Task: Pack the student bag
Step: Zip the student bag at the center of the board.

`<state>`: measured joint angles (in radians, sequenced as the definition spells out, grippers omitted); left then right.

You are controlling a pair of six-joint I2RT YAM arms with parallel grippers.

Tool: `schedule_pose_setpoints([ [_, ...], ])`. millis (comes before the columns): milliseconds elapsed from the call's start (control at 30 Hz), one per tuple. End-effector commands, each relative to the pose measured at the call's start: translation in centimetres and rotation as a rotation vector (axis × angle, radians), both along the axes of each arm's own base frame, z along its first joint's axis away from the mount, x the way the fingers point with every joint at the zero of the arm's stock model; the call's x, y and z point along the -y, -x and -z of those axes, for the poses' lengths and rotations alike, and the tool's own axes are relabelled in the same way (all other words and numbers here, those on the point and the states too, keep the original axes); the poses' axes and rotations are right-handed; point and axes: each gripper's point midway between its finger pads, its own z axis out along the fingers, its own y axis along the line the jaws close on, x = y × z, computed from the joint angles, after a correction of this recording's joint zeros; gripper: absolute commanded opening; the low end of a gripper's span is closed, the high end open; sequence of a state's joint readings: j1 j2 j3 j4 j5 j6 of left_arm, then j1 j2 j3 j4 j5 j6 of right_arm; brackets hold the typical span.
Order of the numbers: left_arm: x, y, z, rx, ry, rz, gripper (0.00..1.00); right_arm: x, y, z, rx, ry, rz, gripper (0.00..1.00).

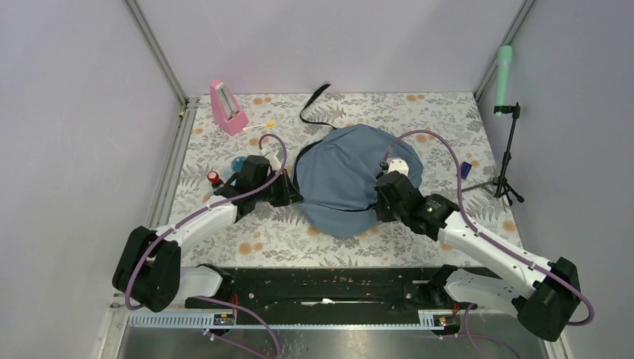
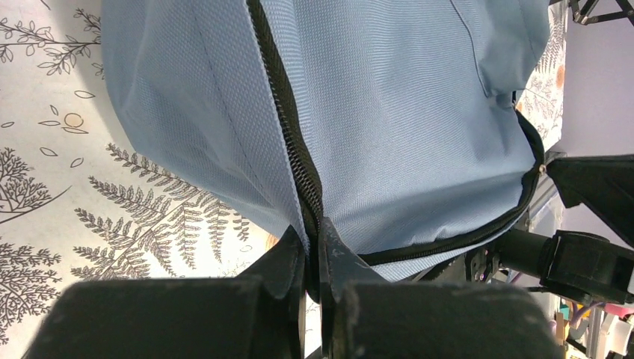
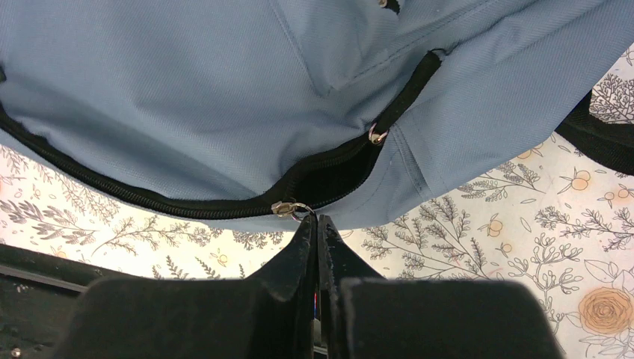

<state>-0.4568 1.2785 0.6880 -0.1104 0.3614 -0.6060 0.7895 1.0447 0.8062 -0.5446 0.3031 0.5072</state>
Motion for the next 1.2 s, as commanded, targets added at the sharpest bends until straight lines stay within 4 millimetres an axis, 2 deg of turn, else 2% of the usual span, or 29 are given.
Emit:
schedule_pose_setpoints([
  [0,-2.2,-1.5,-0.6,0.081,-0.046,-0.063,0.00,4.8,0.0,1.4,-0.051,0.143,0.079,0.00],
  [200,-2.4,-1.0,-0.2,0.071,-0.044,-0.063,0.00,5.9,-0.9,3.0,-0.122,0.161,0.133,0.00],
  [367,-2.7,-0.7,0.0,0.067,-0.046,-0.072,0.00,5.7,-0.5,4.3,-0.191,0.151,0.135,0.00],
  [467,-2.4,-0.6,-0.7,0.093,-0.040,-0.034,0.00,4.9,0.0,4.2,-0.215,0.117,0.108,0.00],
  [500,-2.1,-0.6,-1.3,0.119,-0.037,-0.011,0.10,4.3,0.3,4.0,-0.226,0.086,0.082,0.00],
  [567,-1.4,-0.3,-3.1,0.207,-0.036,0.044,0.47,3.0,0.7,3.5,-0.243,0.023,0.038,0.00],
  [600,-1.0,-0.1,-4.1,0.255,-0.042,0.067,0.61,2.4,0.9,3.4,-0.252,-0.005,0.022,0.00],
  [633,-0.4,0.2,-5.4,0.312,-0.045,0.095,0.70,2.0,1.1,3.2,-0.259,-0.028,0.006,0.00],
  [700,1.4,1.6,-7.7,0.446,-0.065,0.197,0.79,1.8,1.2,3.1,-0.263,-0.040,-0.001,0.00],
  [767,3.0,3.0,-9.4,0.573,-0.089,0.291,0.83,1.8,1.3,3.0,-0.257,-0.041,-0.003,0.00],
  [867,5.3,5.0,-10.0,0.687,-0.095,0.425,0.83,1.8,1.2,2.8,-0.250,-0.043,-0.005,0.00],
  [967,7.4,5.9,-9.1,0.738,-0.109,0.507,0.83,1.7,1.2,2.6,-0.250,-0.052,-0.009,0.00],
  [1067,9.6,6.1,-7.4,0.772,-0.158,0.563,0.83,1.5,1.2,2.6,-0.252,-0.056,-0.010,0.00],
  [1167,12.3,6.7,-7.1,0.818,-0.166,0.615,0.86,1.4,1.3,2.5,-0.257,-0.065,-0.015,0.00],
])
